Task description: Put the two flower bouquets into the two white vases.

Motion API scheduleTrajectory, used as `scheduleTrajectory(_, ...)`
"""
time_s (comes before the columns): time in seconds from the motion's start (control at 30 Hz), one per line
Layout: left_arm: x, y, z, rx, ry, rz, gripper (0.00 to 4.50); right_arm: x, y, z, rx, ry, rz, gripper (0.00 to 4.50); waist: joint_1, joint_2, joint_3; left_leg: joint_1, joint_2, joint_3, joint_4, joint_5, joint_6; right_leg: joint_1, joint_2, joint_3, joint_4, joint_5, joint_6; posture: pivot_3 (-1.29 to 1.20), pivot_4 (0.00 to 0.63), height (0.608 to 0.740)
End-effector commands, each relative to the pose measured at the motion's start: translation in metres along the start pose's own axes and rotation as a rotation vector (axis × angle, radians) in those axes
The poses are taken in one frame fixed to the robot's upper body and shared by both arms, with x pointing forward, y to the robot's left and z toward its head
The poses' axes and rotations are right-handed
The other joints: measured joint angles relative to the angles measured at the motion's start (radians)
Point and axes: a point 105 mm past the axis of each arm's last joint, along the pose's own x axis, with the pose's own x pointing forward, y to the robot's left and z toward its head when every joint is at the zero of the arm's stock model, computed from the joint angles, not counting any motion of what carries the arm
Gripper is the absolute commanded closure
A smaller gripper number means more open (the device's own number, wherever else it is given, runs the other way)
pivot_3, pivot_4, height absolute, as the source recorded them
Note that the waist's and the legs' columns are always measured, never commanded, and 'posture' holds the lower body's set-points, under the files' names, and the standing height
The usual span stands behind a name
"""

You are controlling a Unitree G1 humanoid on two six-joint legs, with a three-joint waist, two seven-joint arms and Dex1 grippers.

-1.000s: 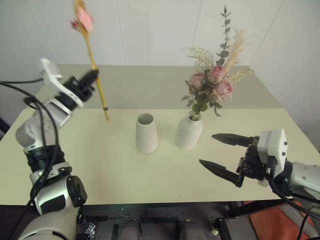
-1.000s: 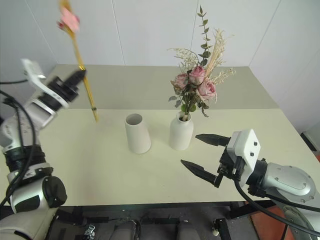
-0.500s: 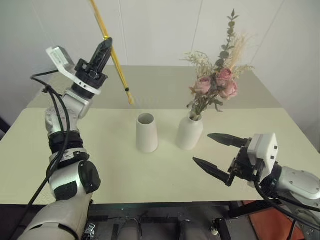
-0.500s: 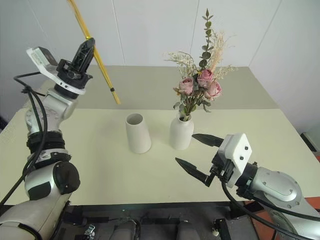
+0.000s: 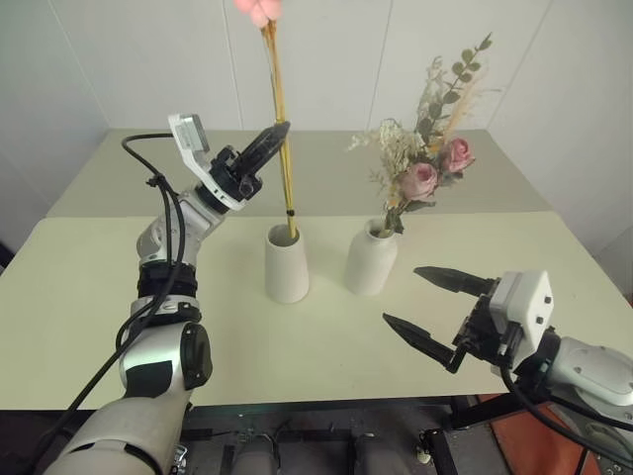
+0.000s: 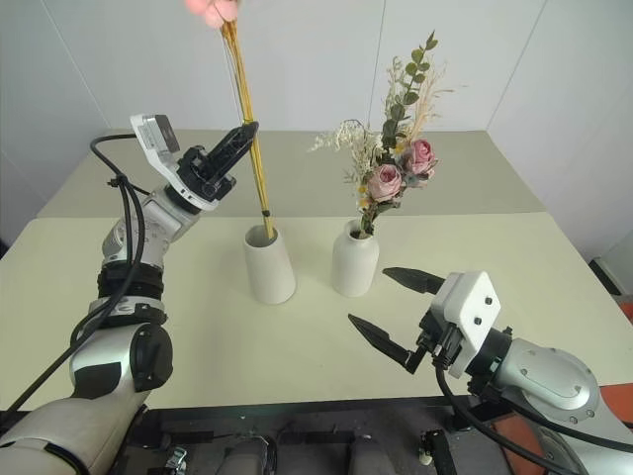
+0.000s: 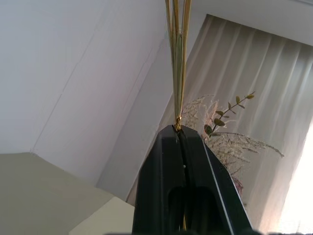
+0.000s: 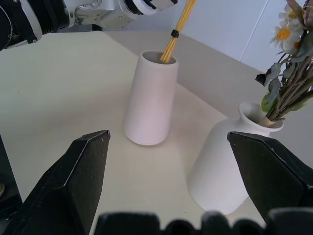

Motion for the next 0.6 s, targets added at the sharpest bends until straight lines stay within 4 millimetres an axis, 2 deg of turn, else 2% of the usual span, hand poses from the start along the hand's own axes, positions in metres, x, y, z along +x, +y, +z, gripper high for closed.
scheduleTrajectory(0.03,-0.001,-0.010,-0.003,0.084,0.066,-0.064,4.28,-0.002,-0.002,0.013,-0.061,-0.039,-0.006,0.00,0.001,0.000,0.000,0.000,0.000,0.000,0.000,0.000,0.000,0.000,0.000,0.000,0.000,0.000,0.000,0.00,0.150,0.740)
scheduleTrajectory(0.1,-0.003,-0.012,-0.006,0.078,0.069,-0.077,3.89,-0.002,-0.002,0.013,-0.064,-0.041,-0.003,0.00,0.002,0.000,0.000,0.000,0.000,0.000,0.000,0.000,0.000,0.000,0.000,0.000,0.000,0.000,0.000,0.00,0.150,0.740)
scheduleTrajectory(0.37,-0.015,-0.023,-0.009,0.125,0.132,-0.126,1.40,-0.001,-0.005,0.014,-0.078,-0.041,0.008,0.00,0.002,0.000,0.000,0.000,0.000,0.000,0.000,0.000,0.000,0.000,0.000,0.000,0.000,0.000,0.000,0.00,0.150,0.740)
scheduleTrajectory(0.43,-0.026,-0.026,-0.007,0.133,0.173,-0.115,0.78,-0.001,-0.005,0.013,-0.079,-0.038,0.007,0.00,-0.004,0.000,0.000,0.000,0.000,0.000,0.000,0.000,0.000,0.000,0.000,0.000,0.000,0.000,0.000,0.00,0.150,0.740)
scheduleTrajectory(0.53,-0.052,-0.021,-0.005,0.171,0.251,-0.010,0.02,-0.003,-0.004,0.013,-0.079,-0.029,-0.002,0.00,-0.007,0.000,0.000,0.000,0.001,0.000,-0.001,0.000,0.000,-0.001,0.001,0.001,0.001,0.000,0.000,0.00,0.150,0.740)
scheduleTrajectory(0.6,-0.072,-0.019,-0.001,0.182,0.269,0.061,0.02,-0.005,-0.002,0.012,-0.076,-0.019,-0.012,0.00,-0.004,0.000,0.000,0.001,0.001,0.000,-0.001,0.000,0.000,-0.001,0.001,0.001,0.001,0.000,0.000,0.00,0.150,0.740)
